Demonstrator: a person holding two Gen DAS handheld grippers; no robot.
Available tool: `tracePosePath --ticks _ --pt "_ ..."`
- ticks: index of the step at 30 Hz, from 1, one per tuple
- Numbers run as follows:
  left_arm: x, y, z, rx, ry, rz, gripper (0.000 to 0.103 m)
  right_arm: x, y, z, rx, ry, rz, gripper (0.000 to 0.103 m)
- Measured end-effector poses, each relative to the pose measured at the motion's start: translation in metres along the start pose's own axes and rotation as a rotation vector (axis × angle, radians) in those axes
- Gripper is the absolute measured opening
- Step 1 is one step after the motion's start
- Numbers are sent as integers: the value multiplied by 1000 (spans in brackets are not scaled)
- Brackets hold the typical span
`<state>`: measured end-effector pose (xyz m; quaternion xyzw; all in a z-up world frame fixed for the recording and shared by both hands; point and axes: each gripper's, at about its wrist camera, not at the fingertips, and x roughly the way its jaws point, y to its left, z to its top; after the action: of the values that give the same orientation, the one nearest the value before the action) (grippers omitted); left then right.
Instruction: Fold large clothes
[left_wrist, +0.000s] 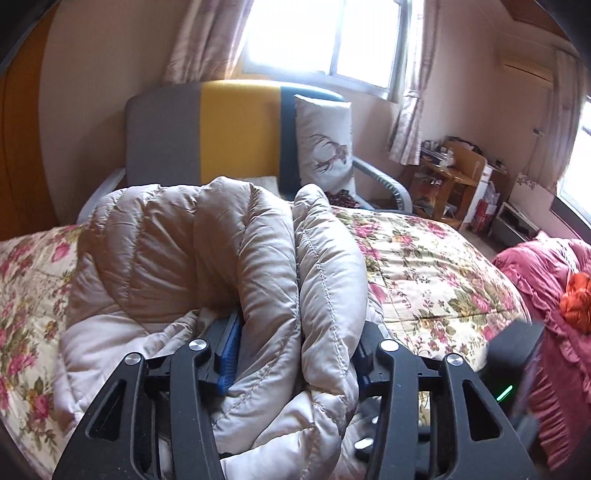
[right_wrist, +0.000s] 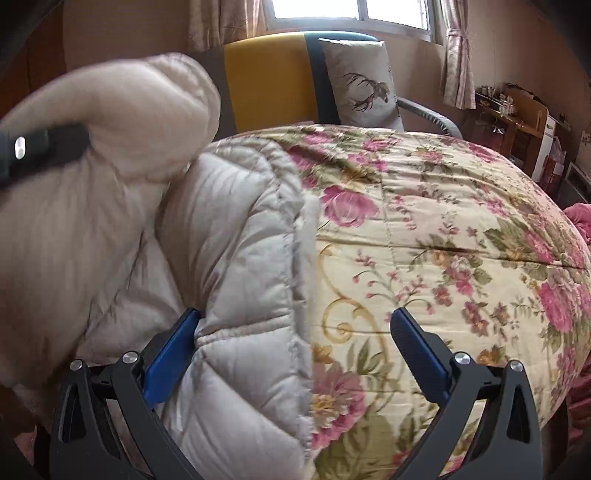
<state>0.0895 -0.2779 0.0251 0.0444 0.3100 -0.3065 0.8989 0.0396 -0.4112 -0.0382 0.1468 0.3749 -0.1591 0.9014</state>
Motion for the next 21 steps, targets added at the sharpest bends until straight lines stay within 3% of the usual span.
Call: tracePosePath --ticks 4,7,9,13,15,17,21 --pt "0 -11 -23 67 -80 -17 55 -38 -32 26 127 -105 20 101" --pt "-1 -18 -35 110 -122 -39 61 -64 -24 56 92 -151 136 101" --pt "0 -22 -39 128 -133 -44 61 -67 -7 76 23 -116 208 101" --pt "-1 -21 -43 156 -147 -57 62 -46 24 104 -63 -35 230 101" --pt "-3 -21 -45 170 -143 -88 68 -26 36 111 -106 32 265 101" --pt "-7 -20 -47 182 -135 -116 69 -3 42 112 -131 96 221 101" --pt "-31 -6 -47 172 -96 -274 77 31 30 97 -116 158 113 101"
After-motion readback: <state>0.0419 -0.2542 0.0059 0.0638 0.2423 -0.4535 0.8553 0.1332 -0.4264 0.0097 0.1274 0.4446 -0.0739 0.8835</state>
